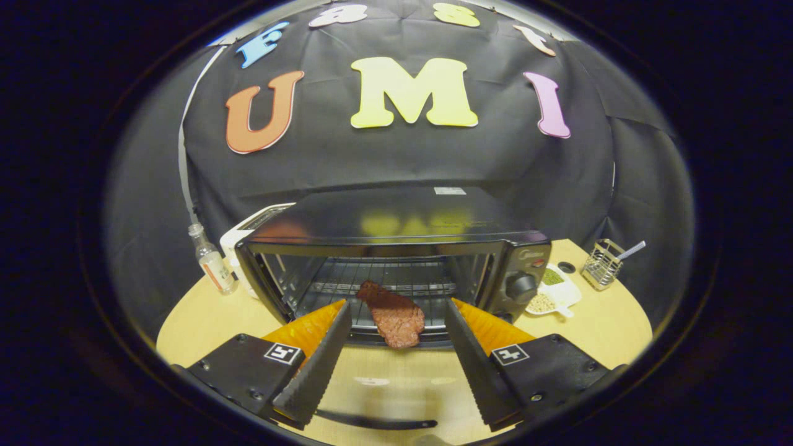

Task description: Open the toaster oven, put the food inside, and close the toaster oven door.

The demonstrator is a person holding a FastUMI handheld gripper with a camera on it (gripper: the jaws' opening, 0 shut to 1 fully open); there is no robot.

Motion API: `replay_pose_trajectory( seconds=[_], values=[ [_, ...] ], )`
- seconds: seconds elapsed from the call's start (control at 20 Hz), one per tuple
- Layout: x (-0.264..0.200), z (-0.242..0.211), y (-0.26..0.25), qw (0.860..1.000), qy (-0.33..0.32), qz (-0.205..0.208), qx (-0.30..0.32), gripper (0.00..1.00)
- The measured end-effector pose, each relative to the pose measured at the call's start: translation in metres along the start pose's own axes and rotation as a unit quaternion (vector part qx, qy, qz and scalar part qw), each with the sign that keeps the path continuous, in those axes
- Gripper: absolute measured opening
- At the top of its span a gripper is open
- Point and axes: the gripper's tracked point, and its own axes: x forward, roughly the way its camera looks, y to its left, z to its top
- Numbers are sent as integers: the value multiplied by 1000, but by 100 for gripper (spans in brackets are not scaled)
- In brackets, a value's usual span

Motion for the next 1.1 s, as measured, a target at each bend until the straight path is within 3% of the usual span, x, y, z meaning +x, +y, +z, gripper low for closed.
replay_pose_trajectory(
  seconds=[0.5, 0.8, 1.1],
  values=[
    [-84, -88, -28, 997, 67, 2, -29, 97],
    [-89, -154, -10, 992, 114, 25, -39, 97],
    [-71, -189, 9, 988, 141, 37, -40, 97]
  ],
)
